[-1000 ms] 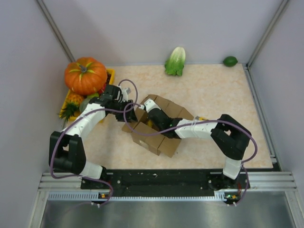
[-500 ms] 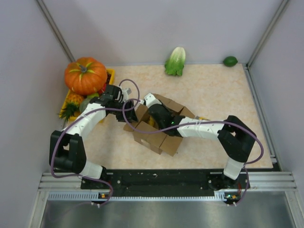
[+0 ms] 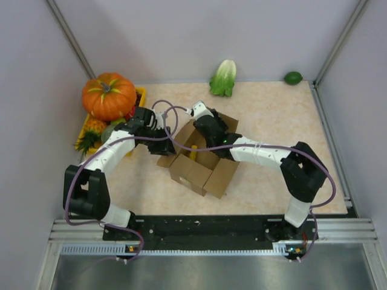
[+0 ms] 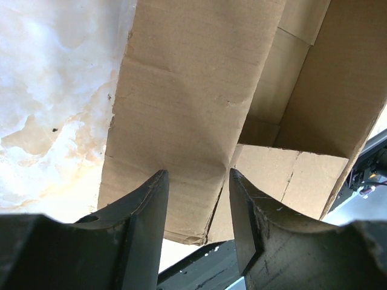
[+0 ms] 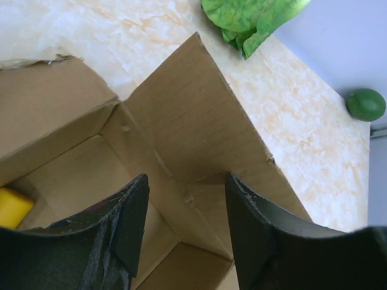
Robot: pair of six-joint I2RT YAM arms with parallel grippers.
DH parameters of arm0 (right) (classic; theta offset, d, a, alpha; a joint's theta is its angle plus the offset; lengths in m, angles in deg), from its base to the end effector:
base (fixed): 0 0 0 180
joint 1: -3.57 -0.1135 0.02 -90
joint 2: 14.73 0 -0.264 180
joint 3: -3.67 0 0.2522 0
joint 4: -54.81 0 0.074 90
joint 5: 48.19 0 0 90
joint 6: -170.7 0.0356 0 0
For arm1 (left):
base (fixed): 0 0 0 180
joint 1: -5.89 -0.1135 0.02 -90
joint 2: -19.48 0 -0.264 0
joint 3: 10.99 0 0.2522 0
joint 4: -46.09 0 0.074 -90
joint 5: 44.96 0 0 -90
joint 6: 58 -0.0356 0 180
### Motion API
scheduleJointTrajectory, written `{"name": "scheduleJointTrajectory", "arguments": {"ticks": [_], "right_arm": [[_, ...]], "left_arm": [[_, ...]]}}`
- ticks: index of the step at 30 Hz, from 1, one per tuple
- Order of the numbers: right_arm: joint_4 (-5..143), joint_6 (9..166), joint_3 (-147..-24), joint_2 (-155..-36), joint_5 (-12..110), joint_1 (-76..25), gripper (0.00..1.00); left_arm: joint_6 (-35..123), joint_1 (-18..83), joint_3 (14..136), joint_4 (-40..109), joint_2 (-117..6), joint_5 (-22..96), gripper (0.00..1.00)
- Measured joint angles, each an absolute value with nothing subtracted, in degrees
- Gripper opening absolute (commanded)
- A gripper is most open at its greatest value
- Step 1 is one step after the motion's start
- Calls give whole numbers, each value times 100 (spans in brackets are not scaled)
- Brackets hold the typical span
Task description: Unpack the express box
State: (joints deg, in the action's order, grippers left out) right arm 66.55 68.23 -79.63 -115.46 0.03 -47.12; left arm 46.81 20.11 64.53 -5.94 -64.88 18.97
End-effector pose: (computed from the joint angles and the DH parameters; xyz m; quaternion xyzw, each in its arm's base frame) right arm 0.2702 0.2926 0.2483 -0.2681 0.7809 -0.1357 0.5476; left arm 0.2820 -0.0876 0.2449 0.0519 0.9432 -0.2727 0.1825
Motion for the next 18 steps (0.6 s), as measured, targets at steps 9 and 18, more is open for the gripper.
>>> {"name": "scheduleJointTrajectory", "arguments": {"ticks": [9,18], "right_arm": [[7140,7201,-7996,-11568,969,-3965,58],[7481,7476,-7996,-11568,2062,-3620,65]], "left_arm": [[4678,2011,6499,-618,-6547,1893,49],[4663,2011,6604,-685,-6562,1893,48]]}}
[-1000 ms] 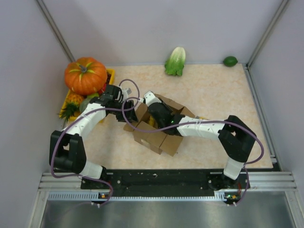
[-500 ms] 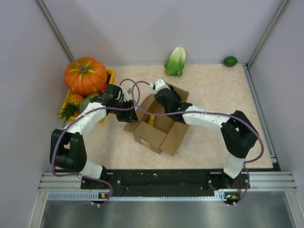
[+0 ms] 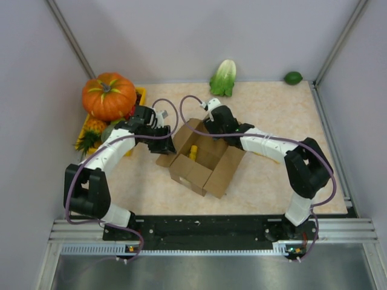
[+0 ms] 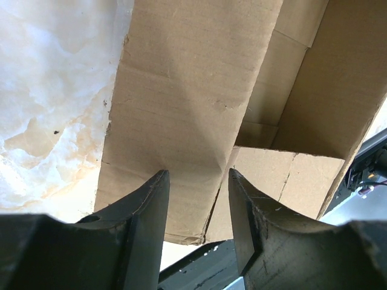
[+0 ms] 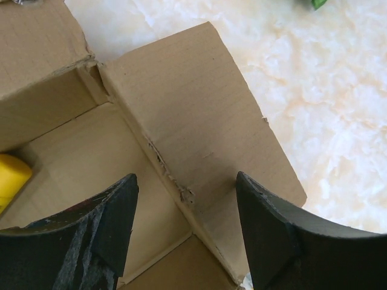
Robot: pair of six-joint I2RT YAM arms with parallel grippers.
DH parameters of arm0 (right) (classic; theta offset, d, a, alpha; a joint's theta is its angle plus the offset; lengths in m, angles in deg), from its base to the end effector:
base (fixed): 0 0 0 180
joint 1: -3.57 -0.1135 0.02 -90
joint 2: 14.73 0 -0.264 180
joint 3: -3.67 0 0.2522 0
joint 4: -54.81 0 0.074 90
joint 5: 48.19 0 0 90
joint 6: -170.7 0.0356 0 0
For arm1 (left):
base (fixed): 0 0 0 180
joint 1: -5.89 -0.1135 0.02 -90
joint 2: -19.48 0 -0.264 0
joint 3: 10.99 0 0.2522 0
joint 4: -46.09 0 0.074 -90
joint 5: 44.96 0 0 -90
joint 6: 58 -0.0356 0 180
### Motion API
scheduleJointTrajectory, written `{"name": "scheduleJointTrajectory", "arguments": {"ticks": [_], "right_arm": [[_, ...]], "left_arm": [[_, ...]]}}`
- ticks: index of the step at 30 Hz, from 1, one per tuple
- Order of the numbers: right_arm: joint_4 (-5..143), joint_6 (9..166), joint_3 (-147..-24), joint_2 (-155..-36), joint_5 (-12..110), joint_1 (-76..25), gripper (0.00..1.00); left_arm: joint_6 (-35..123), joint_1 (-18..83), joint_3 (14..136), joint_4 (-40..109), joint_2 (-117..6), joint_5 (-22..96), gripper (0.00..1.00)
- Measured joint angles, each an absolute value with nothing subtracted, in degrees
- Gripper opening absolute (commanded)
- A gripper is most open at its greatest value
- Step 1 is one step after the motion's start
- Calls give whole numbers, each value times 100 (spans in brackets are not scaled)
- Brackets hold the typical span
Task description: Unpack the express box
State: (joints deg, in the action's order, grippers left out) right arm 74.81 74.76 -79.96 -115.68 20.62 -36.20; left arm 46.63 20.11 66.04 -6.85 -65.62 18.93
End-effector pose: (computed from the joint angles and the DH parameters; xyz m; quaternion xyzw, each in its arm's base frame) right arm 0.3127 0.2435 0.2326 -0.2670 0.8434 -0.0308 0.4652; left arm 0.2855 -0.0885 0.2484 0.0532 0.9433 -0.2725 0.1817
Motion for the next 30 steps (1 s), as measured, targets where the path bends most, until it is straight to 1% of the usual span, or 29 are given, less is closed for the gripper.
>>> {"name": "scheduleJointTrajectory", "arguments": {"ticks": [6,12,13,15,16,18,21,22,25,27,30], "right_arm": [[7638,7732,-8004,-11568,2687,-3327,64],[7938,7822,-8234,-11717,2930,-3224,51],[7981,7837,-8243,-11736,2974,-3224,46],[8073,7865,-8245,-11756,3063,-3224,42],[8117,7883,-8245,-11756,3100,-3224,38],[8174,7957,-8251,-11756,3144,-3224,35],[8233,8099,-8251,-11756,3170,-3224,25],[8255,8163,-8251,-11754,3166,-3224,20],[8351,8388,-8251,-11721,3144,-3224,13],[8482,8613,-8236,-11669,3085,-3230,11],[8591,9054,-8079,-11491,2849,-3228,11]], "left_arm": [[4641,2011,6632,-709,-6643,1897,48],[4639,2011,6711,-830,-6670,1908,47],[4643,2011,6761,-880,-6674,1910,47],[4650,2011,6877,-956,-6674,1910,48],[4663,2011,6960,-980,-6674,1912,48],[4681,2011,7071,-993,-6674,1915,48],[4698,2011,7227,-1033,-6663,1976,47],[4709,2013,7257,-1048,-6656,2026,47],[4735,2013,7318,-1120,-6639,2210,47],[4757,2011,7318,-1157,-6615,2339,47],[4845,2013,7323,-1210,-6582,2581,47]]}}
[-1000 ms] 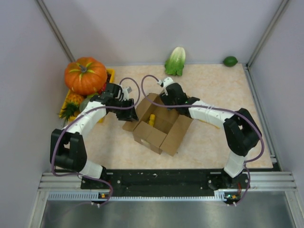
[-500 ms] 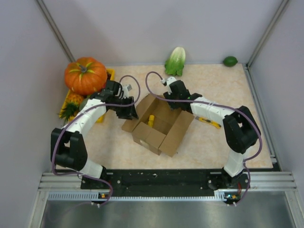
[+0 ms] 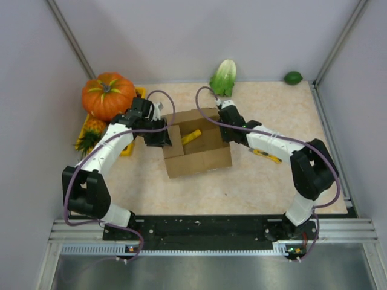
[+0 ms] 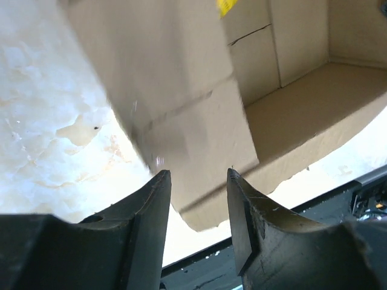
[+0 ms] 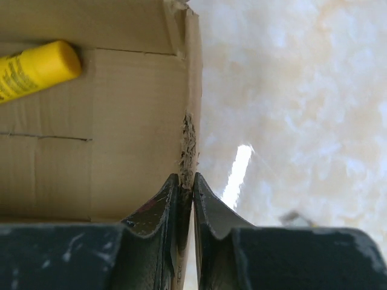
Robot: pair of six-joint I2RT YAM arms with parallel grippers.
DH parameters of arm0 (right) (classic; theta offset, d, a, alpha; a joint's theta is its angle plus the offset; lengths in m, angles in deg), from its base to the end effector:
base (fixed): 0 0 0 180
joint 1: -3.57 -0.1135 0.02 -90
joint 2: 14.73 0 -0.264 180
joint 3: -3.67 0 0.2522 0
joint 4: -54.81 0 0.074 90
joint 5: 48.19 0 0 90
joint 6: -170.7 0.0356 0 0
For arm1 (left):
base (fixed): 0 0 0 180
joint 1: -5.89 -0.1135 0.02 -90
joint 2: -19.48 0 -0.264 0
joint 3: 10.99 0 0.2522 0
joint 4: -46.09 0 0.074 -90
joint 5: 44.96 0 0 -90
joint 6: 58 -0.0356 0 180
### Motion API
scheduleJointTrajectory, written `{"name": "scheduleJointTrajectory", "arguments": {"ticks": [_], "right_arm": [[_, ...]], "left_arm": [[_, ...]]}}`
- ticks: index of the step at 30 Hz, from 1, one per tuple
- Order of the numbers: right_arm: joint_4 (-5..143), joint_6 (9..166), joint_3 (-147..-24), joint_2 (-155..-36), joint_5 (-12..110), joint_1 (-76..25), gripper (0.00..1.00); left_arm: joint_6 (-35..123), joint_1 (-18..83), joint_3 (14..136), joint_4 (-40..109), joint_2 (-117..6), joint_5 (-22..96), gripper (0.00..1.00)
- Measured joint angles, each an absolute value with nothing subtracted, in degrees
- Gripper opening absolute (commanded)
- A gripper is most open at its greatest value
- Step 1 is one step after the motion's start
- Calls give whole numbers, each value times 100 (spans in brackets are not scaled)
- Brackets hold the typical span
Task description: Unpack the express box
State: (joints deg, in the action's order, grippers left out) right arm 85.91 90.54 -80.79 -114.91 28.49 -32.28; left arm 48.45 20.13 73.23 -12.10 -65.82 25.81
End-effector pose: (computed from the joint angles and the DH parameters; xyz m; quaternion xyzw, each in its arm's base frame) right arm 0.3159 0.2181 0.2258 -0.1663 0.9095 0.0425 0.3787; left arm 0.2932 -0.0865 0.2794 0.0259 0.9514 -0.2244 0.2093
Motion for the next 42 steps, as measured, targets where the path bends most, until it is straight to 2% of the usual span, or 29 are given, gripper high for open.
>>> {"name": "scheduleJointTrajectory", "arguments": {"ticks": [8,14,17,19,27,31,36,37,42], "right_arm": [[9177,10307,-7718,-10731,2108,-3340,14],[9756,11155,-7718,-10661,1833,-3742,15],[10005,11572,-7720,-10672,1806,-3882,19],[10123,11808,-7720,-10689,1787,-3939,27],[10226,12335,-7723,-10816,1811,-3960,39],[10226,12449,-7723,-10904,1883,-3963,40],[10226,12532,-7723,-11002,1955,-3963,38],[10224,12534,-7723,-11017,1988,-3963,38],[10152,12534,-7720,-11043,2156,-3963,38]], "left_arm": [[5017,2024,7360,-1247,-6501,3099,52],[5054,2199,7360,-1053,-6464,3252,54],[5054,2446,7360,-889,-6464,3432,55],[5054,2697,7360,-771,-6464,3698,56],[4877,4030,7358,-541,-6659,5556,70],[4755,4245,7312,-434,-6917,6131,83],[4595,4319,7130,-318,-7026,6686,91],[4571,4339,7115,-314,-7052,6769,97],[4600,4384,7115,-281,-7332,7125,99]]}}
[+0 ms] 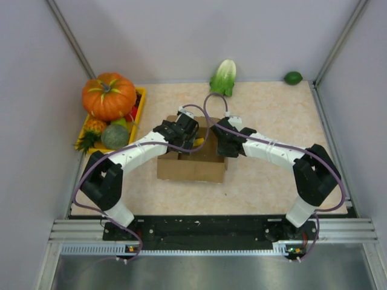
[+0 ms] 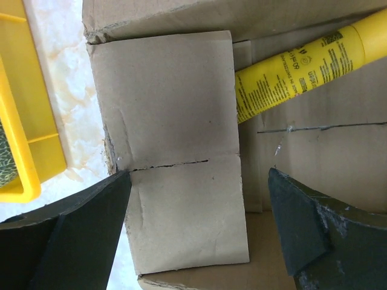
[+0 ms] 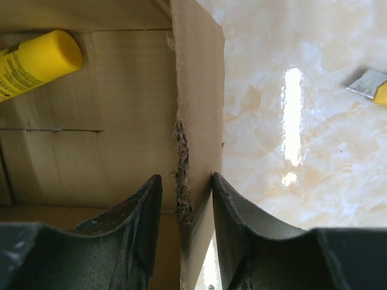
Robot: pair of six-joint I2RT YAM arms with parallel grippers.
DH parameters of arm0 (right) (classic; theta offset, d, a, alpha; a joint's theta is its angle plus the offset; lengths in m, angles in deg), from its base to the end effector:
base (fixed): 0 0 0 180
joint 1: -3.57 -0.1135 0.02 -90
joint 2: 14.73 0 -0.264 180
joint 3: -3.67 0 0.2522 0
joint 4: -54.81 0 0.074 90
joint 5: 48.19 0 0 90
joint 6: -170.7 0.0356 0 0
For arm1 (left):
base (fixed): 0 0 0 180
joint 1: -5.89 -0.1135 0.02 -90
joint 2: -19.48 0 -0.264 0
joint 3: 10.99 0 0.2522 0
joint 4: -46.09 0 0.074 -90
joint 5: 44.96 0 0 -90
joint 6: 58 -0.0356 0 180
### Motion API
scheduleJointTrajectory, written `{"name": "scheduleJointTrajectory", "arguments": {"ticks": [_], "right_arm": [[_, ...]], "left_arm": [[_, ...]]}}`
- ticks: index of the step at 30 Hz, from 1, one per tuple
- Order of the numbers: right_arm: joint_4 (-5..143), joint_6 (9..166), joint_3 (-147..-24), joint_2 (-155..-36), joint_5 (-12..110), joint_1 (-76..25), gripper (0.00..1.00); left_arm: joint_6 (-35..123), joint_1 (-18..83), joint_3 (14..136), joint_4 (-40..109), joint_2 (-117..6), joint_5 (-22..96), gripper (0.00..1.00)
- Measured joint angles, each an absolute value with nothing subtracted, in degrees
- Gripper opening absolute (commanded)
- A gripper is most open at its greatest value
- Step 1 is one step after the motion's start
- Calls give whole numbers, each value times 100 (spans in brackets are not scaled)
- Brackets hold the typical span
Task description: Unpack the express box
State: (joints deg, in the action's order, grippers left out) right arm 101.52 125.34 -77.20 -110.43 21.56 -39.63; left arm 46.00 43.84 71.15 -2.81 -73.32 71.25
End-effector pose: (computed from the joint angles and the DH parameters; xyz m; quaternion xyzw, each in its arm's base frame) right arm 0.2572 0.2246 0.2172 0.0552 0.9536 0.0451 0.2925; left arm 0.2734 -0.1933 0.2392 0.1368 0.9317 0.0847 0.3257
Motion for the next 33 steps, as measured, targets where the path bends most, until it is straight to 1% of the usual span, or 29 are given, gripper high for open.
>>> {"name": "scheduleJointTrajectory", "arguments": {"ticks": [5,9,15,24,27,31,33], "right_arm": [[10099,12534,-7718,-11052,2296,-3936,37],[10067,12538,-7681,-11054,2370,-3888,35],[10049,12549,-7674,-11102,2482,-3823,33],[9883,12554,-7642,-11135,2633,-3777,33],[9828,12552,-7642,-11148,2659,-3777,33],[9798,12554,-7642,-11157,2676,-3775,32],[9789,12552,-7642,-11159,2690,-3770,32]], "left_arm": [[4705,4411,7157,-285,-7432,7462,99],[4792,4404,7157,-290,-7432,7648,99],[4858,4334,7157,-290,-7244,7812,99],[5100,3821,7216,-381,-6576,7401,98],[5183,3606,7220,-425,-6364,7235,95],[5334,3217,7209,-419,-6044,6924,85],[5439,3014,7181,-412,-5898,6841,84]]}}
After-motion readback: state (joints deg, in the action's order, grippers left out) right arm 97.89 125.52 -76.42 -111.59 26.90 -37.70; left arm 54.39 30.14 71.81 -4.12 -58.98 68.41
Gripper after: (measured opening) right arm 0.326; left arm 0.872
